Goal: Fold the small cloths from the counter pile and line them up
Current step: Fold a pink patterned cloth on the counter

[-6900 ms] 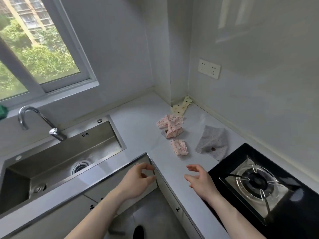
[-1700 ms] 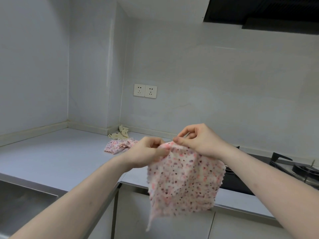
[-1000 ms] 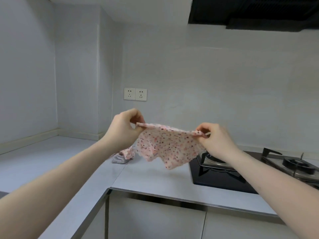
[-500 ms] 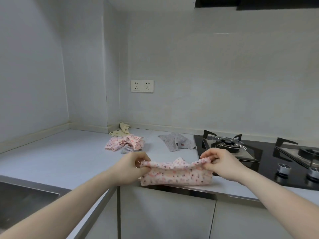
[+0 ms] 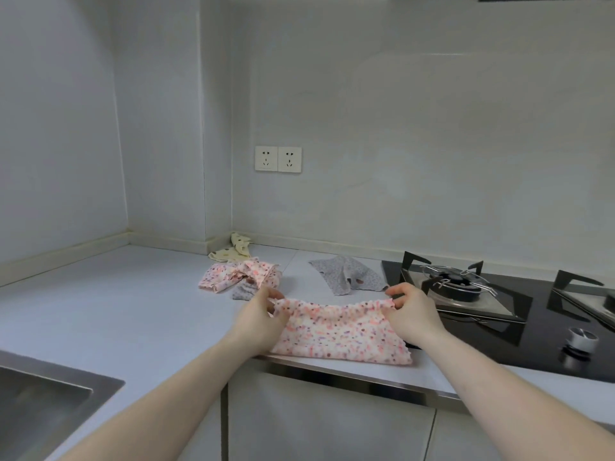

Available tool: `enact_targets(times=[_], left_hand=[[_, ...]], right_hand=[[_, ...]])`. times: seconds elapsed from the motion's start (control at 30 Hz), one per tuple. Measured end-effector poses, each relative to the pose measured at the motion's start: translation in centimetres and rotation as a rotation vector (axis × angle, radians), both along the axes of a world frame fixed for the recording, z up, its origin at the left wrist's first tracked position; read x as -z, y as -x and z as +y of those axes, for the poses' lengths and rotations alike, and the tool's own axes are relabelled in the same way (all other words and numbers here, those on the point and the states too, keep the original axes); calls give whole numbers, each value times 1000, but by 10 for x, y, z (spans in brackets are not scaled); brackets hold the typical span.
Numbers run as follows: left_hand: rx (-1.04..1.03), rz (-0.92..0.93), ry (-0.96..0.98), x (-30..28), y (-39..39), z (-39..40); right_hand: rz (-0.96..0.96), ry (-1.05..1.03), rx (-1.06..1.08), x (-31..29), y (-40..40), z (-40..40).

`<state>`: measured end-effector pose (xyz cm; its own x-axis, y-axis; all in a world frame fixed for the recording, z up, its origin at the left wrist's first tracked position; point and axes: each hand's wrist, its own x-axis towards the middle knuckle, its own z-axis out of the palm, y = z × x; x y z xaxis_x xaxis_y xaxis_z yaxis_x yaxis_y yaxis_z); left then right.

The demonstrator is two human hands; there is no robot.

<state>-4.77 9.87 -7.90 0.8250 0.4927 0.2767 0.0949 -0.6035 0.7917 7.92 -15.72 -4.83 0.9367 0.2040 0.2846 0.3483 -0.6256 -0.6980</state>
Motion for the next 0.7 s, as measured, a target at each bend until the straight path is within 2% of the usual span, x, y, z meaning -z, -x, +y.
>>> enact_targets(times=[0.2, 0.4, 0.53, 0.7], left_hand=[[-31, 14, -221, 14, -6, -1], [-81, 69, -339, 17, -3, 2], [-48, 141, -342, 14, -1, 0], [10, 199, -202, 8, -1, 3]], right_hand=[[34, 186, 33, 17, -2, 6], [101, 354, -21, 13, -1, 13], [162, 450, -30, 5, 0, 15], [190, 560, 14, -3, 1, 14]])
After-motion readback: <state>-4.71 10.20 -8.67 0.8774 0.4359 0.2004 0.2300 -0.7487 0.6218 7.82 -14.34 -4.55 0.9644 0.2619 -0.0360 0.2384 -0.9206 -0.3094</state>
